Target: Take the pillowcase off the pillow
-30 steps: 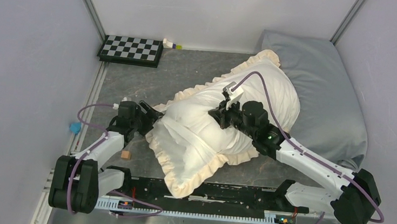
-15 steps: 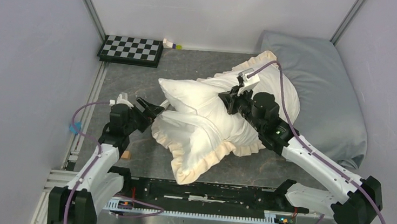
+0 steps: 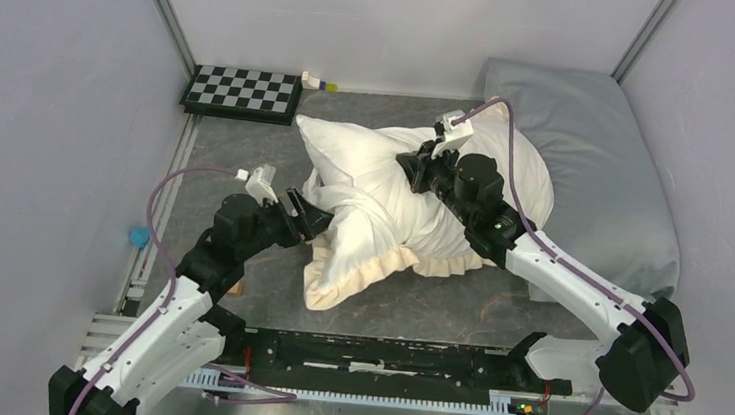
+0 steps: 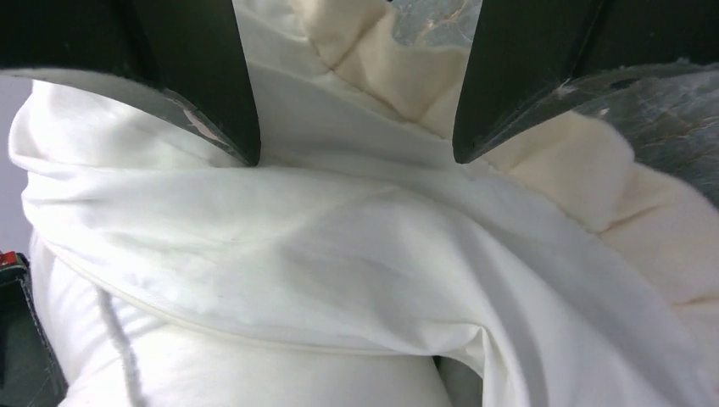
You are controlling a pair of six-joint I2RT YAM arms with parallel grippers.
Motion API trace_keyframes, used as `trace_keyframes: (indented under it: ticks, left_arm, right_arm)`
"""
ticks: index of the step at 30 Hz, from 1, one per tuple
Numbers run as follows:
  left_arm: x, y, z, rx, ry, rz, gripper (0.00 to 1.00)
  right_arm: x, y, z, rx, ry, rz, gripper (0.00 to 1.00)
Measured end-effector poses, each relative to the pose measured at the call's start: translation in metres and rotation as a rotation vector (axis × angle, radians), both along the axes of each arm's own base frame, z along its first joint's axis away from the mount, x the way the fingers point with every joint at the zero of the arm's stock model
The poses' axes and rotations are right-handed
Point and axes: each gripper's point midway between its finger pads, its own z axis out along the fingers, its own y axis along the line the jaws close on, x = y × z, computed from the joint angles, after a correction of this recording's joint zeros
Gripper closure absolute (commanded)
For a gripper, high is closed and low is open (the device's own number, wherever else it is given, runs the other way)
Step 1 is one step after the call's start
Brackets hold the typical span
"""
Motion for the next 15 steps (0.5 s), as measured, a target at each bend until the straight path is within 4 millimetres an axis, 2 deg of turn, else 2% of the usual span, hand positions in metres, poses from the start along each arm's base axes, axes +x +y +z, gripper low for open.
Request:
trace_keyframes:
  ticks: [3, 7, 11, 15]
  left_arm:
    - [-0.003, 0.006, 0.007, 0.035, 0.005, 0.025, 0.1]
    - [-0.018, 0.023, 0.018, 0.061, -0.001, 0.078, 0.07]
    - [-0.031, 0.038, 0.049, 0.052, -0.058, 0.121, 0.0]
    - [-0.044, 0.048, 0.086, 0.052, -0.103, 0.137, 0.0]
  right_arm:
    - [0.006, 0.003, -0.004, 0.005, 0.009, -0.014, 1.0]
    - [0.012, 0.0, -0.005, 0.011, 0.003, -0.049, 1.0]
    - [0.014, -0.001, -0.001, 0.018, -0.009, -0.062, 1.0]
    - [0.016, -0.003, 0.0, 0.014, -0.019, -0.07, 1.0]
